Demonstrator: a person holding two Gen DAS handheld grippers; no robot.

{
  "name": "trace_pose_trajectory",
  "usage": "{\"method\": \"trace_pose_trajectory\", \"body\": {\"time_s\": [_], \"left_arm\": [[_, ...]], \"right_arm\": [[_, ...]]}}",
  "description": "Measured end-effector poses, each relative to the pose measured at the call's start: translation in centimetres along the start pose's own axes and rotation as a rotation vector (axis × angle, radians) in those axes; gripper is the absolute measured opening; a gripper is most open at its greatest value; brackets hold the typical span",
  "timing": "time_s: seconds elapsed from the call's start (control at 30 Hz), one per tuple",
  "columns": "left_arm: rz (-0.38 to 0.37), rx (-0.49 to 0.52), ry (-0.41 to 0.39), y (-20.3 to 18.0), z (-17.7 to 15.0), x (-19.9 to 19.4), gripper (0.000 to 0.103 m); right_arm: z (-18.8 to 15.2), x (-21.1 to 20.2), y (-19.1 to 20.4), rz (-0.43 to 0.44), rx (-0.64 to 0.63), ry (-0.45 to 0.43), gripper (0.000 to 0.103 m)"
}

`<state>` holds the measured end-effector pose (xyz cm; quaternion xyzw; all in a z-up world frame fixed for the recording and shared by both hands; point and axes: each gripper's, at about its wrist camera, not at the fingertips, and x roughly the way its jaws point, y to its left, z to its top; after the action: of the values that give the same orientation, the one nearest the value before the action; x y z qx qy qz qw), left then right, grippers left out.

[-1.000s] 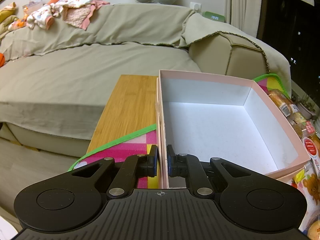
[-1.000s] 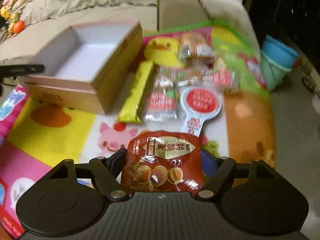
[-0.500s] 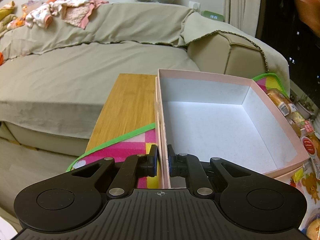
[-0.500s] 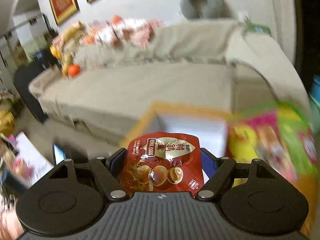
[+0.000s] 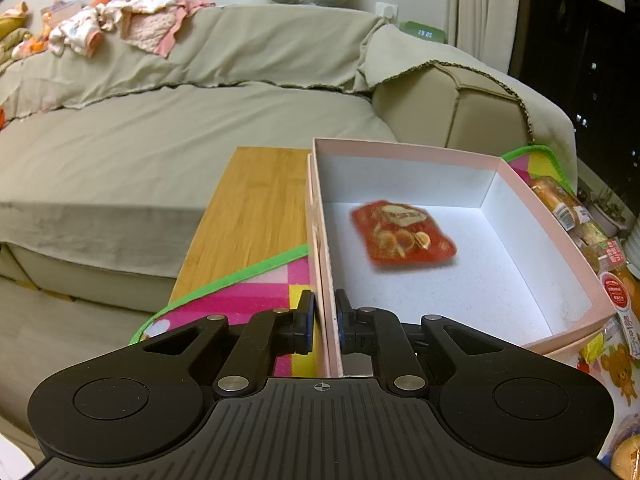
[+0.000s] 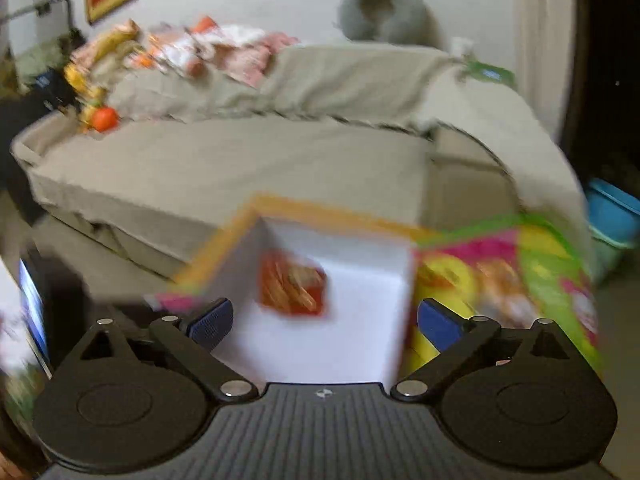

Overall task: Organize objects
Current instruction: 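Grasp the red salted-egg pouch with the right tool and drop it into the box, then grasp the wrapped bread roll with the right tool and place it in the box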

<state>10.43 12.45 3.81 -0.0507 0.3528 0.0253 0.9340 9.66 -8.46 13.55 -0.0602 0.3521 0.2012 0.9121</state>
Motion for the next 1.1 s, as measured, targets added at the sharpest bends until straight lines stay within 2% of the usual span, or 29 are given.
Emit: {"method": "trace_pose_trajectory", "body": {"time_s": [0.1, 0.3, 0.47, 0.57, 0.7, 0.77, 0.83, 0.93, 1.0, 1.1], "left_arm": [[0.001, 0.001, -0.001, -0.2, 0.0, 0.0, 0.013], [0.002, -0.002, 0.002, -0.3, 0.1, 0.0, 0.013], [0.003, -0.006, 0.002, -0.3, 0.1, -0.1, 0.012], [0.005, -0.006, 0.001, -0.3, 0.0, -0.1, 0.012], [0.008, -0.003, 0.001, -0.4, -0.1, -0.1, 0.012], [0.009, -0.003, 0.001, -0.4, -0.1, -0.1, 0.012], [0.009, -0.004, 0.002, -0.4, -0.2, -0.1, 0.013], [0.009, -0.005, 0.002, -0.4, -0.2, -0.2, 0.013], [0.008, -0.009, 0.003, -0.4, -0.2, -0.2, 0.013], [0.007, -0.006, 0.004, -0.5, -0.3, -0.3, 0.013]], "right_arm": [[-3.5, -1.0, -1.9, -0.071, 0.024, 0.053, 0.099], [-9.4, -3.5, -4.9, -0.135, 0.172, 0.136, 0.103], [-14.1, -4.5, -6.8, -0.136, 0.344, 0.213, 0.103], [-16.4, -4.6, -6.7, -0.099, 0.422, 0.254, 0.103], [-17.8, -3.5, -5.2, -0.056, 0.432, 0.279, 0.103], [-17.8, -2.8, -4.2, -0.073, 0.399, 0.281, 0.103], [-17.6, -2.6, -2.8, -0.098, 0.326, 0.267, 0.098], [-17.5, -2.5, -1.5, -0.114, 0.24, 0.254, 0.084], [-17.2, -2.6, -1.1, -0.088, 0.215, 0.247, 0.064], [-17.0, -2.7, -0.9, -0.078, 0.191, 0.254, 0.062]]}}
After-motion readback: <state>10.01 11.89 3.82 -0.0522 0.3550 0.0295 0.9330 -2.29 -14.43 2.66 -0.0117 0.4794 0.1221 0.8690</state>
